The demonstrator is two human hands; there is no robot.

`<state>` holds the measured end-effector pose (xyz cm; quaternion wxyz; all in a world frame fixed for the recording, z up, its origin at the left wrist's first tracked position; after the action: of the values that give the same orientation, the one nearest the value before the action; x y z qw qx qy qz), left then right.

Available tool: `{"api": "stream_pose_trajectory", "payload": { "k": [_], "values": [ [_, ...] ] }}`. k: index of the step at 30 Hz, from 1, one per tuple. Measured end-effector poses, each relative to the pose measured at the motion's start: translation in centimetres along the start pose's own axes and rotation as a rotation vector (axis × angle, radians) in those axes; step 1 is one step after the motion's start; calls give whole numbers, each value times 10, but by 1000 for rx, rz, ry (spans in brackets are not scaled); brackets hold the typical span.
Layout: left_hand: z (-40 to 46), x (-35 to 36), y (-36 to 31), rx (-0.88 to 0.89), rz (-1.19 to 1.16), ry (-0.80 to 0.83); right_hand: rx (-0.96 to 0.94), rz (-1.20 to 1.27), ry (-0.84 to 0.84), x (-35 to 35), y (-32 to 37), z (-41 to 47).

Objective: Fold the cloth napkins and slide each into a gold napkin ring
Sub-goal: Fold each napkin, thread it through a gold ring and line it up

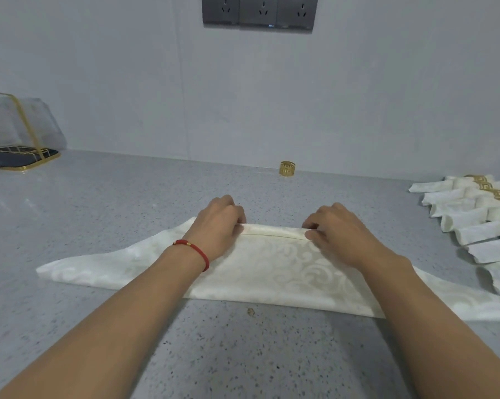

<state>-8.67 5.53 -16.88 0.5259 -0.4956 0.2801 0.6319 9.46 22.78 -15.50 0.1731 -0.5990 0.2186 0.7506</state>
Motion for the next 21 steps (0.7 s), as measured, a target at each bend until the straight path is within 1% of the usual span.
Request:
{"api": "stream_pose_trajectory", "payload": {
  "k": [3, 5, 6, 8, 10, 12, 14, 16, 18, 21],
  "values": [
    [-1, -4, -6, 4, 159, -73, 9, 13, -116, -1, 4, -1],
    [-1, -8, -11, 13, 214, -102, -12, -7, -189, 1, 9, -1],
    [-1, -9, -13, 13, 219, -83, -20, 1, -184, 3, 12, 0],
    [0, -9, -15, 1, 221, -1, -10, 44, -106, 1, 13, 1],
    [-2, -7, -14, -20, 196, 46, 23, 74, -32, 0, 10, -1],
    [-2, -5, -7, -50, 120, 30, 11, 110, -67, 3, 7, -4],
    [-1, -5, 1, -77, 31, -12, 1, 206, -113, 7, 3, -5],
    [0, -6, 5, -91, -14, -12, 0, 283, -96, 10, -1, -4],
    [0, -6, 5, -89, -1, 20, -7, 264, -94, 9, -5, -2],
    [-2, -9, 3, -81, 77, -5, -16, 133, -186, 8, -3, -1]
  ]
}}
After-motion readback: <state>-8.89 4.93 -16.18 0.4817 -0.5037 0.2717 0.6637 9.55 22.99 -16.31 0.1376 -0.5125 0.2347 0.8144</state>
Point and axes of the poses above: each hand's wrist, its own z-axis towards the middle knuckle, its own x-axis out of the palm, y = z × x, the point moved 2 cm from there along z, towards the middle knuckle, and after that the axes turned 6 degrees about x, right-handed, at the moved point
